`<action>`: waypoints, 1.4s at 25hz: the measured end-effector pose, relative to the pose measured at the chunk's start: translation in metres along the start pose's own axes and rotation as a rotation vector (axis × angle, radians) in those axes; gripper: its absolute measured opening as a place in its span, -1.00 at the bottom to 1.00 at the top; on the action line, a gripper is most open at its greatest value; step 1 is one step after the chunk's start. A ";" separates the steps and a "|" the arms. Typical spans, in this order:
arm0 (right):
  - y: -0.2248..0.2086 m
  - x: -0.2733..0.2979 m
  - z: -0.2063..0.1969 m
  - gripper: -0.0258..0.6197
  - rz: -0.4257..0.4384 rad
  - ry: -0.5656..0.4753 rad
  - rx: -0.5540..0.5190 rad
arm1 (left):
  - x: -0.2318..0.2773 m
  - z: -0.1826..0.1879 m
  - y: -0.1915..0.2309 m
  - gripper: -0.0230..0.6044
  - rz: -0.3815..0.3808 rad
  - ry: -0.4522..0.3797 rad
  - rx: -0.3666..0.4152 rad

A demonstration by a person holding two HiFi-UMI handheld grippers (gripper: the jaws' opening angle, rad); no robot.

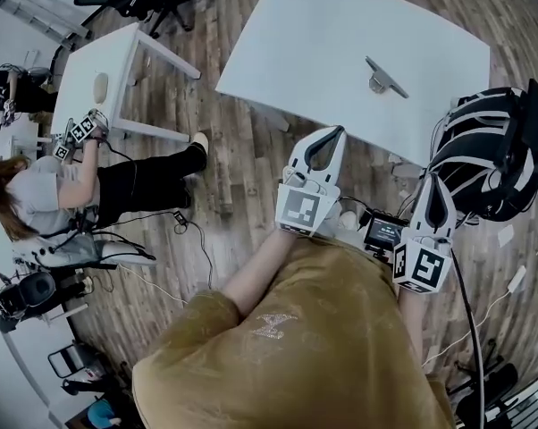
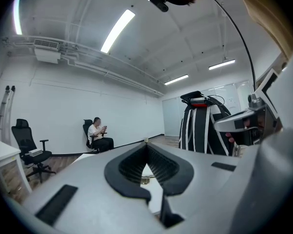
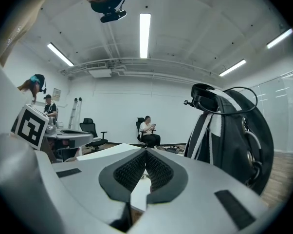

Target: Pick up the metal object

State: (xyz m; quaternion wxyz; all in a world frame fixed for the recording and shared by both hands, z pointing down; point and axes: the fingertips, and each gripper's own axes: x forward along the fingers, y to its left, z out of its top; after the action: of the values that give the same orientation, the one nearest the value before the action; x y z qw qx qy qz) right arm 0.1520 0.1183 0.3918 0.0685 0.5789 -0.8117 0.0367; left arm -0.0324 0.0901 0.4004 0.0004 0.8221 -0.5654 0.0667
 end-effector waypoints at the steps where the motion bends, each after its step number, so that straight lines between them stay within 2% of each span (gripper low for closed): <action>1: -0.001 0.004 0.001 -0.90 -0.007 0.000 -0.002 | 0.004 0.000 0.002 -0.91 -0.005 0.001 0.000; 11: -0.002 0.051 0.014 -0.90 -0.054 -0.016 0.002 | 0.054 0.003 0.006 -0.91 -0.087 -0.002 0.018; 19: 0.002 0.081 0.026 -0.90 -0.089 -0.028 0.000 | 0.087 0.010 0.029 -0.91 -0.115 -0.042 -0.009; 25: 0.006 0.092 0.030 -0.90 -0.122 -0.035 0.018 | 0.102 0.001 0.040 -0.91 -0.150 -0.022 -0.021; 35: -0.002 0.110 0.023 -0.90 -0.141 -0.024 0.095 | 0.135 -0.016 0.040 -0.91 -0.207 0.031 0.082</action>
State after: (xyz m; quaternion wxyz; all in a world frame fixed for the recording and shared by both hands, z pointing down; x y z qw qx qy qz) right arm 0.1168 0.0116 0.3858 0.0336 0.6377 -0.7669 0.0634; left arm -0.0238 -0.0481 0.4285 -0.0177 0.8742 -0.4743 0.1024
